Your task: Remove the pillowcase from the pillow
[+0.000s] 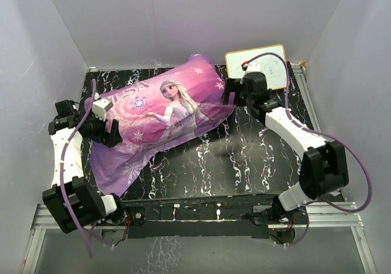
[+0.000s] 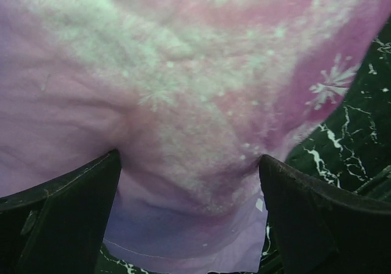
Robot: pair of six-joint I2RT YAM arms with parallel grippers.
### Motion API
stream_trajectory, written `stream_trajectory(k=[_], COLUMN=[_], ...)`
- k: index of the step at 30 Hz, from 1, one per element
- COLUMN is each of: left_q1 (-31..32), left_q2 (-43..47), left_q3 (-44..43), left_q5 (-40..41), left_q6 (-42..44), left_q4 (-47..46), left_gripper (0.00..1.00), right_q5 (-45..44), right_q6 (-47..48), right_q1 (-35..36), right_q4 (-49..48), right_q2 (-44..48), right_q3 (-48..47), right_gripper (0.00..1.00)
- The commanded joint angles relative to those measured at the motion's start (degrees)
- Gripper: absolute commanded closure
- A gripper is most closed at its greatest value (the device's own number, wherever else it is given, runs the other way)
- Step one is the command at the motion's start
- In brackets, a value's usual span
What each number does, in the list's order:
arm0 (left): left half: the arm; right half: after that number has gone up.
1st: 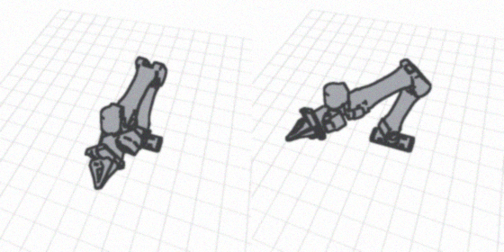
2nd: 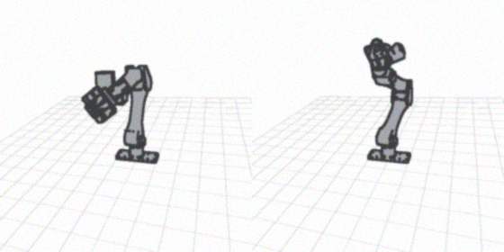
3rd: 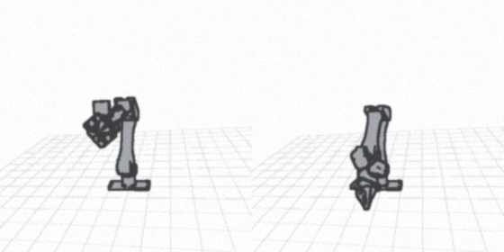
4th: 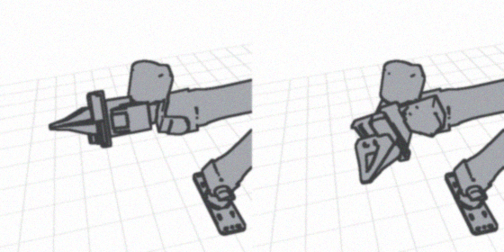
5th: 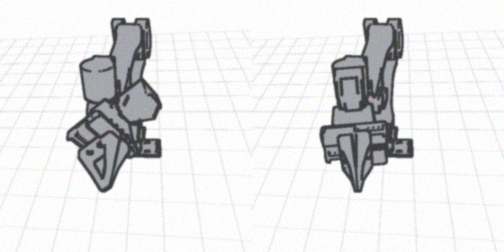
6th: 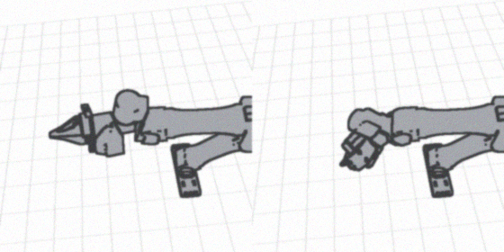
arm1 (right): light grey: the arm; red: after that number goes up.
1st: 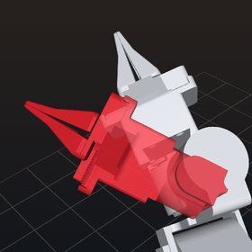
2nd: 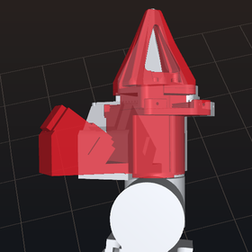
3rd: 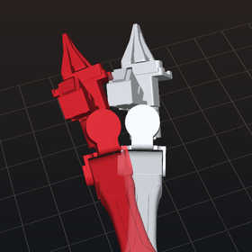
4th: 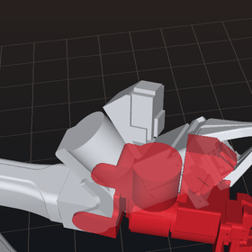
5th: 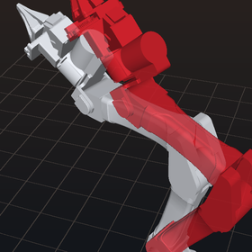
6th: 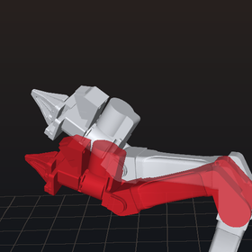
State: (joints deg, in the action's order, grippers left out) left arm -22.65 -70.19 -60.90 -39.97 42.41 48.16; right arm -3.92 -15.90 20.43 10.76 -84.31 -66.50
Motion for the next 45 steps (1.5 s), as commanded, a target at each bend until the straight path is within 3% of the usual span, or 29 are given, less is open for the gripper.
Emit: stream_trajectory(k=[1,3,6,8,10,12,15,18,20,25,30,36,41,45], left_q1=[0.0,0.0,0.0,0.0,0.0,0.0,0.0,-0.2,-1.0,-5.9,-9.5,-9.5,-9.4,-9.4], left_q2=[-2.4,-4.5,-7.4,-7.9,-7.9,-7.9,-7.5,-5.2,-3.7,-4.6,-6.6,-7.7,-12.5,-12.5], left_q3=[3.2,3.2,2.0,0.9,-0.1,-1.3,-3.7,-4.4,-3.8,-3.8,-2.4,2.4,4.0,5.6], left_q5=[8.8,11.5,14.1,14.3,14.0,13.1,12.9,14.0,15.0,14.5,12.0,11.0,11.8,11.1], left_q6=[-2.3,-4.6,-7.6,-8.3,-8.4,-6.8,-2.9,3.3,6.8,10.8,12.1,6.1,4.1,3.8], left_q4=[-8.2,-11.3,-13.6,-14.1,-13.9,-12.4,-6.7,-1.6,0.8,4.6,5.9,-2.2,-3.8,-4.1], left_gripper=[0.1,0.21,0.26,0.19,0.04,0.03,0.03,0.03,0.03,0.03,0.03,0.04,0.24,0.57], right_q5=[9.7,15.5,16.6,13.9,12.5,10.7,4.0,-1.1,-2.1,-0.1,-0.7,0.2,2.2,2.1], right_q6=[4.3,2.9,2.6,3.5,2.6,0.9,-0.4,-1.3,-2.2,-4.9,-3.0,1.1,0.5,-1.2], right_q1=[-0.5,0.3,6.4,11.6,14.6,15.5,15.5,15.4,15.5,15.4,15.5,15.5,15.6,16.6], right_q4=[-0.8,-2.5,-5.6,-5.9,-5.9,-6.9,-6.3,-1.6,-0.2,-2.3,-7.7,-9.9,-10.7,-12.4], right_q2=[-4.0,-4.3,-2.4,-0.6,1.5,4.6,8.9,11.3,13.1,16.4,14.5,2.6,-0.6,2.5], right_q3=[0.2,0.7,3.4,4.8,6.3,9.1,12.9,15.0,17.7,25.5,28.7,19.5,15.6,18.1], right_gripper=[0.05,0.12,0.26,0.36,0.44,0.47,0.42,0.28,0.19,0.08,0.05,0.09,0.38,0.6])
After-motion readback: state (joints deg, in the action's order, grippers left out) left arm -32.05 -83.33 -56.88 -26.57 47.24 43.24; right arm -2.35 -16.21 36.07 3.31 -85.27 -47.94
